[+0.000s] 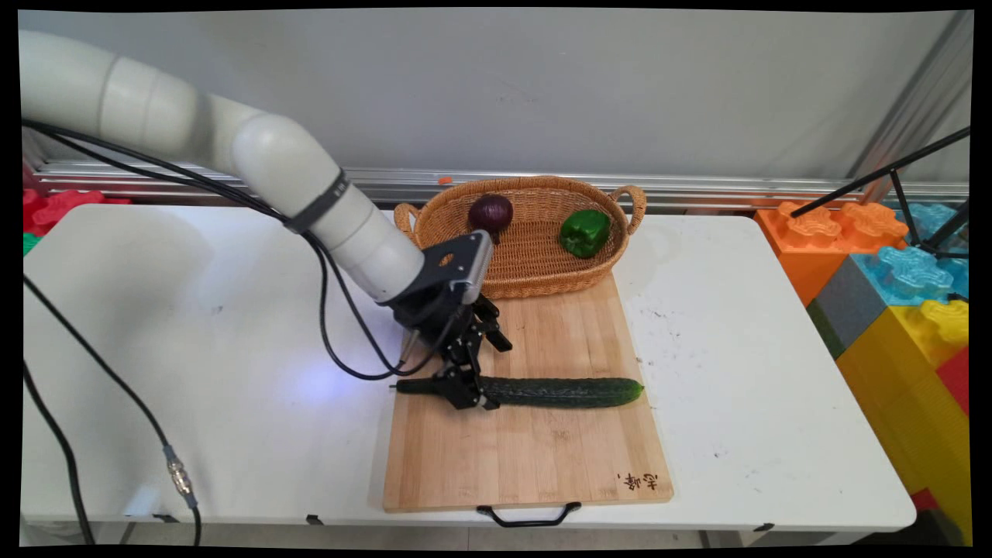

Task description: Pick up the cucumber from the cutting board, then place the picked object in the vegetable basket

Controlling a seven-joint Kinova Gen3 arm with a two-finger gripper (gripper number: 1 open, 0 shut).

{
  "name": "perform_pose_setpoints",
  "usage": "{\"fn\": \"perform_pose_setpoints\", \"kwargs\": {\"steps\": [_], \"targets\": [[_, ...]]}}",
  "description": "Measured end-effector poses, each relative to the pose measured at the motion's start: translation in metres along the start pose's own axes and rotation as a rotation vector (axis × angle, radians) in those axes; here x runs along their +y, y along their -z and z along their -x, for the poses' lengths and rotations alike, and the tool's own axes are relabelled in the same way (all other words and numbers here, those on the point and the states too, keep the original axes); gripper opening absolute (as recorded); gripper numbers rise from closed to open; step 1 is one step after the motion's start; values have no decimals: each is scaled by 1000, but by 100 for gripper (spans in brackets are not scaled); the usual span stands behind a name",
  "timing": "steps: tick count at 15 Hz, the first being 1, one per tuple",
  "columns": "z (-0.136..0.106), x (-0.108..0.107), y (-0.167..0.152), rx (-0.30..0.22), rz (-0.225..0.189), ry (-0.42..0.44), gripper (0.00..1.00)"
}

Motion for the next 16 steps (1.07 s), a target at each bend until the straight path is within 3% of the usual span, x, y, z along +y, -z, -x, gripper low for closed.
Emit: {"fn": "perform_pose_setpoints", "kwargs": {"steps": [6,7,16], "targets": [[-1,-5,-20,-19,11,13,100],[-1,-5,-23,-22,13,14,0],[-4,2,-15,-20,14,32,0]]}}
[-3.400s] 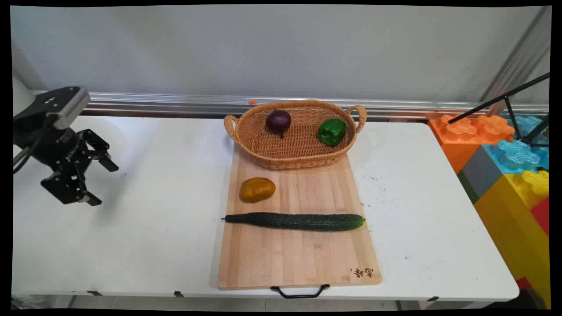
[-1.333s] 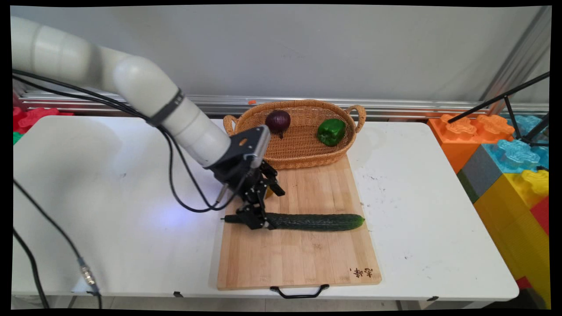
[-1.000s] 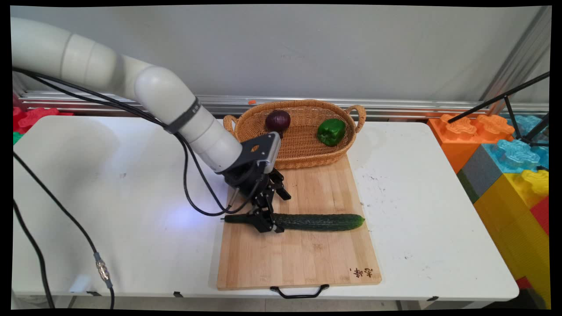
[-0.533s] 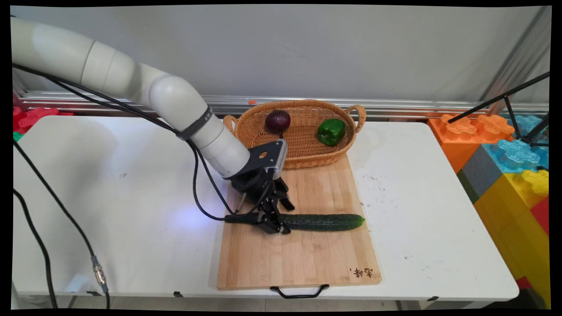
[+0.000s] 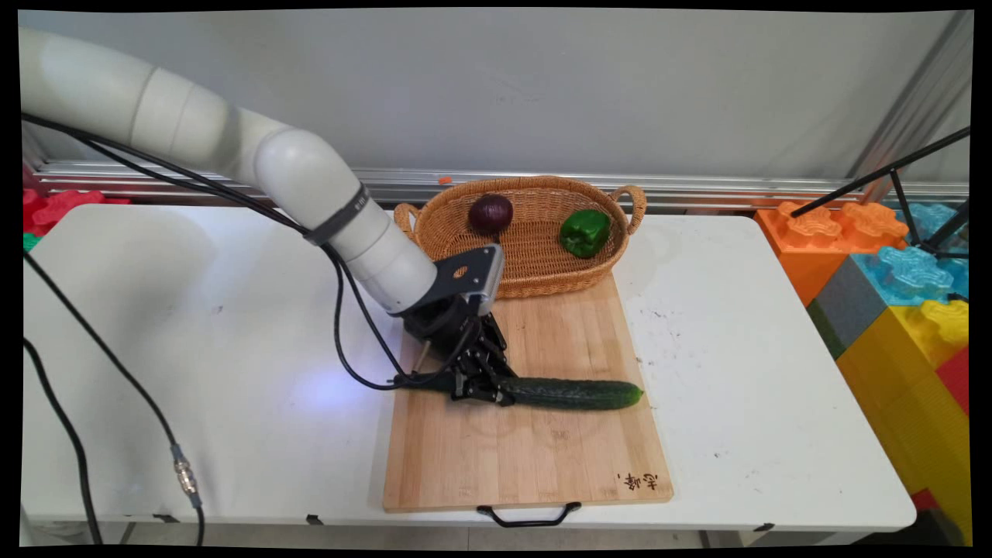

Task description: Place the picked object in the vegetable basket

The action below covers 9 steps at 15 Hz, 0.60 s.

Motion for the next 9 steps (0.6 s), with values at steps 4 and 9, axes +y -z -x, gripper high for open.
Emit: {"fn": "perform_pose_setpoints", "kwargs": {"steps": [4,9], "targets": [[-12,11,35,35,-4,49,0],[-38,12,103,90,-57,129,0]]}}
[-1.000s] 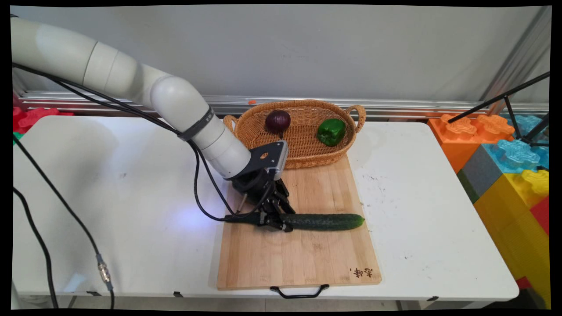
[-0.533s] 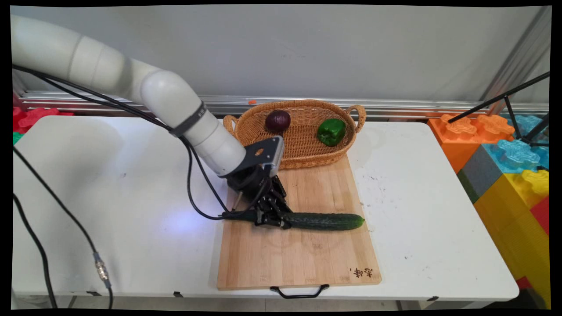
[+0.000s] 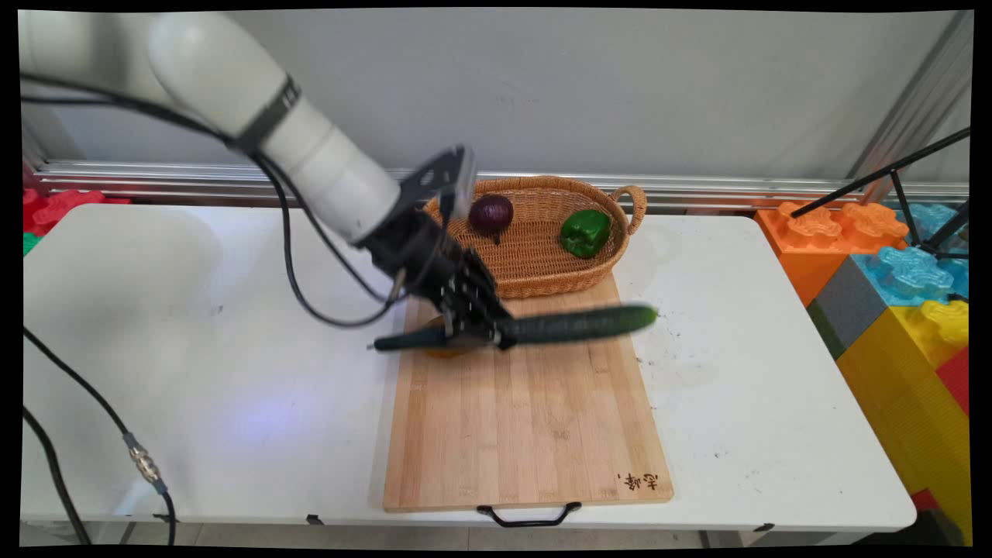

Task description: Place the picked object in the vegetable basket

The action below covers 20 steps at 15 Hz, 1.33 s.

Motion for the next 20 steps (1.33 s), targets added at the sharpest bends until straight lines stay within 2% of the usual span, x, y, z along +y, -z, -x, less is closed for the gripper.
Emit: {"fn": "perform_pose_setpoints", "kwargs": {"steps": [2,5,7,9,13,20], "targets": [[-10,-9,16,16,-42,20,0],[-22,-42,43,29,-157,47,0],[-27,-67,57,19,-235,30,0],[-29,-85,61,8,-282,2,0],[-28,-112,50,-1,-314,-53,0],[-17,-139,0,18,-295,-103,0]]}}
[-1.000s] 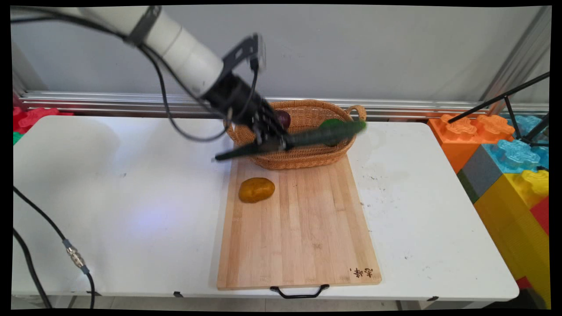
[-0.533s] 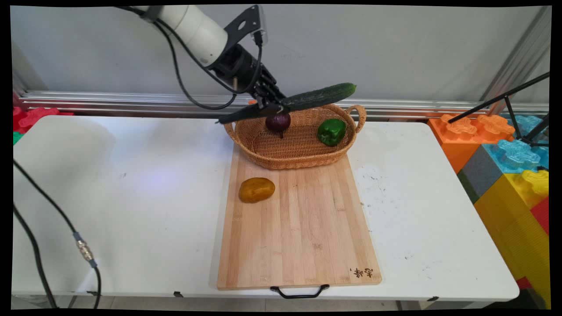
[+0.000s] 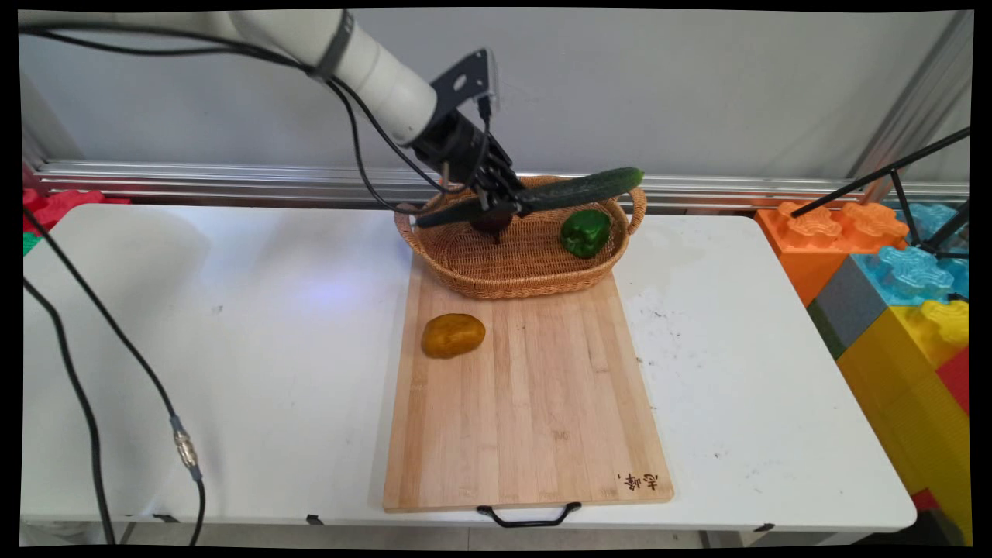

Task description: Place the picked object in the vegetable basket

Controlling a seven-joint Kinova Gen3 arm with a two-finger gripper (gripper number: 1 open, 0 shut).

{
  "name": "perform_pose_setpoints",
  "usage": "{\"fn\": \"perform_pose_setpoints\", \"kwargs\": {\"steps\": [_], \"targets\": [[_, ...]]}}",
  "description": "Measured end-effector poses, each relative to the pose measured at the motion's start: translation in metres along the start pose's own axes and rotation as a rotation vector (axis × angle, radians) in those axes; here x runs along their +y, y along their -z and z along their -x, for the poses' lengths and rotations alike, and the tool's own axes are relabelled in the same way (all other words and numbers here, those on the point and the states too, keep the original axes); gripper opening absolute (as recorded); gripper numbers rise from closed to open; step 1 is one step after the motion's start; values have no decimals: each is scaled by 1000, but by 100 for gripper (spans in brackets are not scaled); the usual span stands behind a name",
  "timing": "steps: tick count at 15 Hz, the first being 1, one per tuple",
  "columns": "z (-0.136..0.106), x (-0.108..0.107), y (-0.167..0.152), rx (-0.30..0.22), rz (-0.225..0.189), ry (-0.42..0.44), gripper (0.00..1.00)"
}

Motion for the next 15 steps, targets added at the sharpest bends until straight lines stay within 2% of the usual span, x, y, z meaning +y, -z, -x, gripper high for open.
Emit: {"fn": "perform_pose_setpoints", "kwargs": {"steps": [3,8,9,15], "targets": [[8,-1,-29,19,11,-15,0],[24,-4,-55,19,11,-35,0],[26,-4,-58,18,17,-37,100],[19,-1,-52,46,18,-20,100]]}}
